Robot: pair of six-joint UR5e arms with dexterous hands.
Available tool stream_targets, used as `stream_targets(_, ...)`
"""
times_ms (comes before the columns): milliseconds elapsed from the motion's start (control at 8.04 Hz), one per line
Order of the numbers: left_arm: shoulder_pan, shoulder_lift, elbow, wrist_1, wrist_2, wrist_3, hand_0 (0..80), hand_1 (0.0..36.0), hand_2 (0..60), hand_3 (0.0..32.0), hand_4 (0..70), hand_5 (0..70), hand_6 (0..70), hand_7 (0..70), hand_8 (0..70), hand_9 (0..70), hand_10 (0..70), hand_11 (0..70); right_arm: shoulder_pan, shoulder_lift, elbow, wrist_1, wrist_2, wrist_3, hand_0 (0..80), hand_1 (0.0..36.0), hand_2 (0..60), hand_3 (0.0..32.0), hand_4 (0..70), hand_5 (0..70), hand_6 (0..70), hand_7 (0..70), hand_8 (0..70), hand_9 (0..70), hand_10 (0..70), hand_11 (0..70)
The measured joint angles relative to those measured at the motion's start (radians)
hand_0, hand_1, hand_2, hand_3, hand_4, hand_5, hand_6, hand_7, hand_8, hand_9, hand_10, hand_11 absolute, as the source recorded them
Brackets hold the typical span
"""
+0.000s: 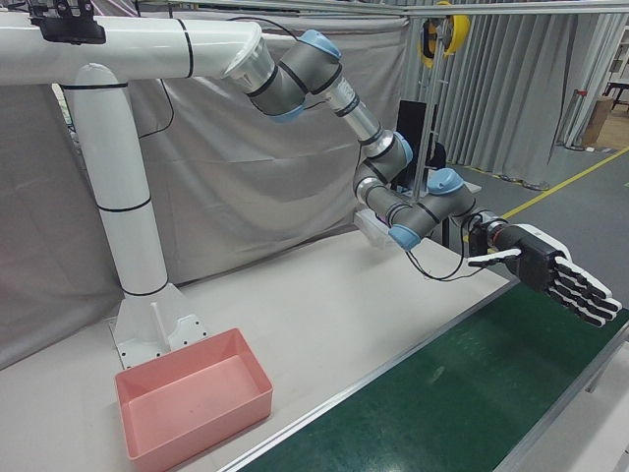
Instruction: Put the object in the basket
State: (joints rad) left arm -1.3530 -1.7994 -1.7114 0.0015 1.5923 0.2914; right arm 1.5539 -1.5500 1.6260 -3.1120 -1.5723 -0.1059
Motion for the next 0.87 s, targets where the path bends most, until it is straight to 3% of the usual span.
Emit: stream_targets(871,0.001,0.001,0.000,0.002,0.000,0.000,63.0,9.8,0.0,0.0,0.2,11.9,0.0,0.5,0.0,0.0,0.1,2.3,0.000,0.001,-0.002,0.001,0.000,0.000,0.0,0.0,0.0,0.0,0.0,0.0,0.0,0.0,0.0,0.0,0.0,0.0)
